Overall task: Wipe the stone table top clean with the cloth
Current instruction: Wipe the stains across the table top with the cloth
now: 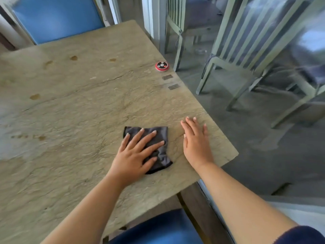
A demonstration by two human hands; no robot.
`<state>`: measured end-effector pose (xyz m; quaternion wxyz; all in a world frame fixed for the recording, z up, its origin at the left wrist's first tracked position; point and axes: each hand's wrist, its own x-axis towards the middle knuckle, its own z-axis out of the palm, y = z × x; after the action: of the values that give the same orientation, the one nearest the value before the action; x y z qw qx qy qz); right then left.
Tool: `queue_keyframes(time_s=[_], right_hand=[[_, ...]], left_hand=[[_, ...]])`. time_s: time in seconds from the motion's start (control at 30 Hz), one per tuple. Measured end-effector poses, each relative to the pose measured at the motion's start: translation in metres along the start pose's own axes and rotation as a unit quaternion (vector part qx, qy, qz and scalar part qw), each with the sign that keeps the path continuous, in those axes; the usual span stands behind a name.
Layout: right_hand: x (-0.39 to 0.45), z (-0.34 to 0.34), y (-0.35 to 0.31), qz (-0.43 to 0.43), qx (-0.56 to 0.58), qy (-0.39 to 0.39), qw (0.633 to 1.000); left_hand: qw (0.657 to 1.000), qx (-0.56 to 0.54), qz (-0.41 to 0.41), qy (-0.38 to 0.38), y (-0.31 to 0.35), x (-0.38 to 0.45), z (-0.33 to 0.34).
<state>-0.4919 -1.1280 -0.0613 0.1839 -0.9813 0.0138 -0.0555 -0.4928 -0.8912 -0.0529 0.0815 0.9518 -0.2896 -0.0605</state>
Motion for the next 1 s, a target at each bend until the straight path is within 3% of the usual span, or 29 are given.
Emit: queue_keyframes(time_s=[0.1, 0.17, 0.23, 0.3, 0.43, 0.53, 0.63, 0.77, 0.83, 1.0], right_hand=[[-0.004, -0.006, 0.007, -0.017, 0.052, -0.004, 0.999], [-0.014, -0.012, 0.017, 0.001, 0.066, 0.013, 0.998], [-0.025, -0.018, 0.026, 0.032, 0.06, 0.039, 0.997], [-0.035, -0.024, 0.033, 0.063, 0.062, 0.052, 0.995], [-0.044, -0.033, 0.044, 0.161, 0.104, 0.075, 0.979], [-0.049, -0.036, 0.054, 0.163, 0.145, 0.077, 0.973], [-0.053, -0.042, 0.06, 0.145, 0.172, 0.054, 0.973], [-0.059, -0.051, 0.066, 0.125, 0.173, 0.008, 0.977], [-0.064, -0.054, 0.066, 0.155, 0.195, -0.001, 0.968], [-0.072, -0.061, 0.066, 0.191, 0.22, 0.0, 0.957]], left_hand=[[0.99, -0.021, -0.132, 0.037, -0.025, 0.035, -0.008], [0.972, -0.049, -0.23, 0.016, -0.021, 0.077, -0.013], [0.961, -0.055, -0.272, -0.013, 0.0, 0.109, -0.014], [0.97, -0.049, -0.238, -0.017, 0.029, 0.117, -0.009], [1.0, 0.007, -0.031, -0.004, 0.088, 0.064, 0.008], [0.996, 0.034, 0.071, -0.044, 0.083, 0.038, 0.01], [0.998, 0.028, 0.061, -0.017, 0.069, 0.064, 0.007], [0.998, 0.017, -0.057, -0.034, 0.093, 0.131, 0.006], [0.996, 0.017, -0.074, -0.042, 0.114, 0.146, 0.008], [0.997, 0.028, 0.073, -0.03, 0.147, 0.084, 0.015]])
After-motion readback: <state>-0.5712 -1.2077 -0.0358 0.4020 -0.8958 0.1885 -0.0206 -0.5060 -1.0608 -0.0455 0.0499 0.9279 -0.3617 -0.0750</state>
